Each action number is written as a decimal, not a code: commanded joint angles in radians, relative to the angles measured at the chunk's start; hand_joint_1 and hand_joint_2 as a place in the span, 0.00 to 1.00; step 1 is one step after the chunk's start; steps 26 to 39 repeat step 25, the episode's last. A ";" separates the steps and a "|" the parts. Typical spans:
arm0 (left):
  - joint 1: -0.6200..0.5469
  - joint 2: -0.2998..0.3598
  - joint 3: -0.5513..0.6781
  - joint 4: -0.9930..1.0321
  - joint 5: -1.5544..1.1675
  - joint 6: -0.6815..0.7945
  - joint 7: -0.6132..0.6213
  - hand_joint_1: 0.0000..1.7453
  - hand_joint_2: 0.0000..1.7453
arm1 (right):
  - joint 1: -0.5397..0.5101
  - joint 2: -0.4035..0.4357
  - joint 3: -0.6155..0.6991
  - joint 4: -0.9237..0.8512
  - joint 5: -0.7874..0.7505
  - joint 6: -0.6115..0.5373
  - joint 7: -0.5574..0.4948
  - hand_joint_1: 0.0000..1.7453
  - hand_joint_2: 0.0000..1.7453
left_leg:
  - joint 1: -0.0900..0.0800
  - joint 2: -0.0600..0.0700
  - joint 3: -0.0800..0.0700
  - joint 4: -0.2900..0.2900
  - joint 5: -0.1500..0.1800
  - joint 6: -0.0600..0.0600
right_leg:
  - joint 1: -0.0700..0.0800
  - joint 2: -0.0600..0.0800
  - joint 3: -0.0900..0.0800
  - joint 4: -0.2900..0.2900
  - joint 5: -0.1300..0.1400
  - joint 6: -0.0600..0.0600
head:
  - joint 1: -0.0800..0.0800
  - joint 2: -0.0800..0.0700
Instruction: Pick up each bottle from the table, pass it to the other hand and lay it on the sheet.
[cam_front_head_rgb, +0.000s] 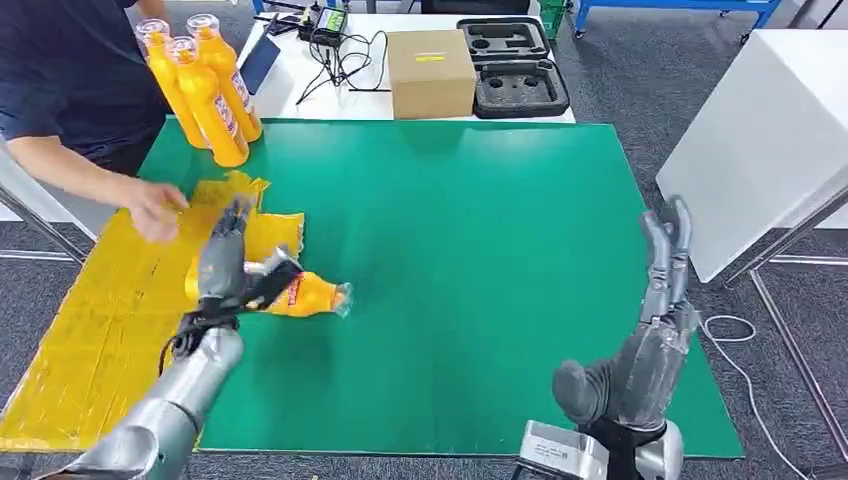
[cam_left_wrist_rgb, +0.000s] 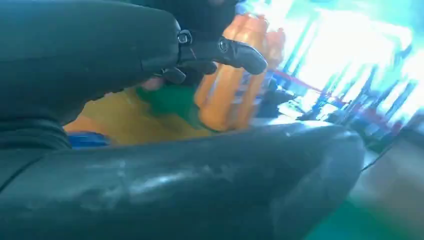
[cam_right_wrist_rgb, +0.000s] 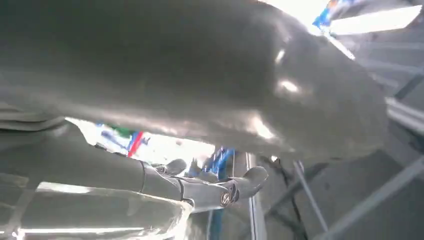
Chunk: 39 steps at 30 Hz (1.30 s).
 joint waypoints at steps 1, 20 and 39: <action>-0.008 -0.069 0.019 -0.339 0.456 -0.488 -0.010 0.00 0.00 | -0.231 -0.090 -0.211 0.378 -0.251 -0.020 -0.121 0.00 0.00 | 0.002 0.002 0.001 0.000 0.000 -0.001 | 0.003 0.001 0.003 -0.003 0.001 0.000 | 0.000 0.000; -0.180 -0.036 -0.127 -0.123 0.757 -0.565 -0.038 0.00 0.00 | -0.847 -0.037 -0.584 1.290 -0.992 0.701 -0.331 0.00 0.00 | 0.000 0.003 -0.003 0.001 0.008 0.000 | 0.000 0.003 -0.002 -0.001 0.010 0.004 | 0.000 0.000; -0.215 -0.041 -0.109 -0.015 0.754 -0.532 -0.049 0.00 0.00 | -0.865 0.014 -0.556 1.269 -0.929 0.655 -0.291 0.00 0.00 | -0.002 0.002 -0.003 0.001 0.009 0.001 | -0.002 0.002 -0.003 0.000 0.009 0.005 | 0.000 0.000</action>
